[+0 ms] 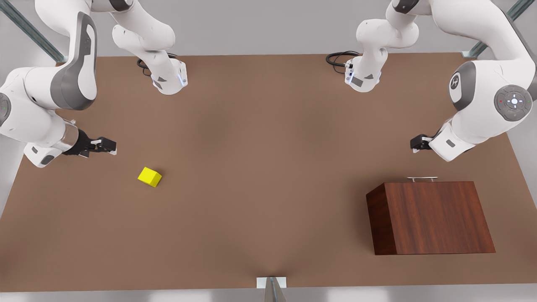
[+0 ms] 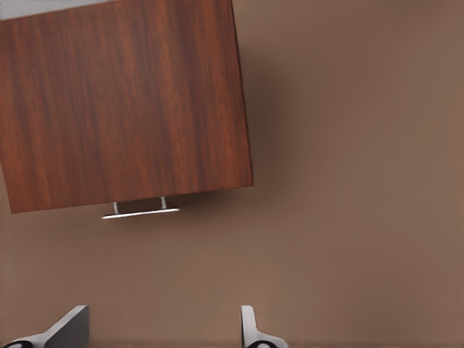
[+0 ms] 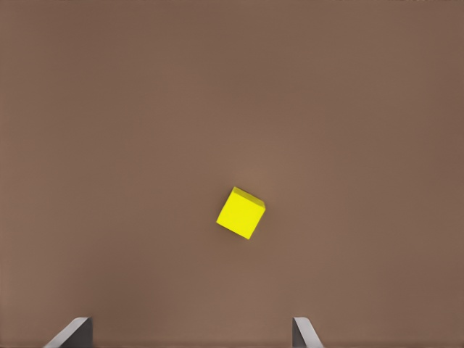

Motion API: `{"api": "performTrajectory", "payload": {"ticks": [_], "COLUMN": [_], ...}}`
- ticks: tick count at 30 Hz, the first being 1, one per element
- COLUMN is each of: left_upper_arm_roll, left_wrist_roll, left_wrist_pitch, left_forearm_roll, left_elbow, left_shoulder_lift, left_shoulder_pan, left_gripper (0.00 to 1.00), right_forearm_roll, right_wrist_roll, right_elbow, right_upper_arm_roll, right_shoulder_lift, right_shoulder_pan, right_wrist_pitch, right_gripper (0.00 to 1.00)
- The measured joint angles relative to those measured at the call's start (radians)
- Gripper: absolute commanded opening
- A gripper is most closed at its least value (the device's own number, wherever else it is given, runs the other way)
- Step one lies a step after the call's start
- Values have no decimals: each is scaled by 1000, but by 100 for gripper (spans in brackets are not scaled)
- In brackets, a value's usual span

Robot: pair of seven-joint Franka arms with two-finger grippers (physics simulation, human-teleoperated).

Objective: Open the drawer with left arm, place the square in the middle with right arm, and place the square in the drawer with left arm

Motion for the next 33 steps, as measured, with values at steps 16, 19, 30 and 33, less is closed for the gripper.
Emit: {"api": "performTrajectory", "payload": {"ticks": [16,19,30,33], "left_upper_arm_roll": [106,113,157,158], "left_wrist_roll": [-1189,-1284,-1286,-1286], "left_wrist_pitch": [908,975,1199,1202], "left_forearm_roll": [7,6,-97,-111], "left_elbow": [-853,-879,-966,-966], "left_shoulder_lift": [-326,-297,-196,-177], "left_shoulder_pan": [21,18,-12,0], "left_gripper": [100,100,100,100], "right_forearm_roll": [1,1,64,91], "right_wrist_roll": [-522,-707,-1151,-1168], "right_elbow": [-249,-291,-405,-448], "right_upper_arm_roll": [4,2,0,-2], "right_shoulder_lift": [19,48,149,174], "right_shoulder_pan": [13,5,14,0], "right_wrist_pitch": [288,387,608,649], "right_gripper": [100,100,100,100]}}
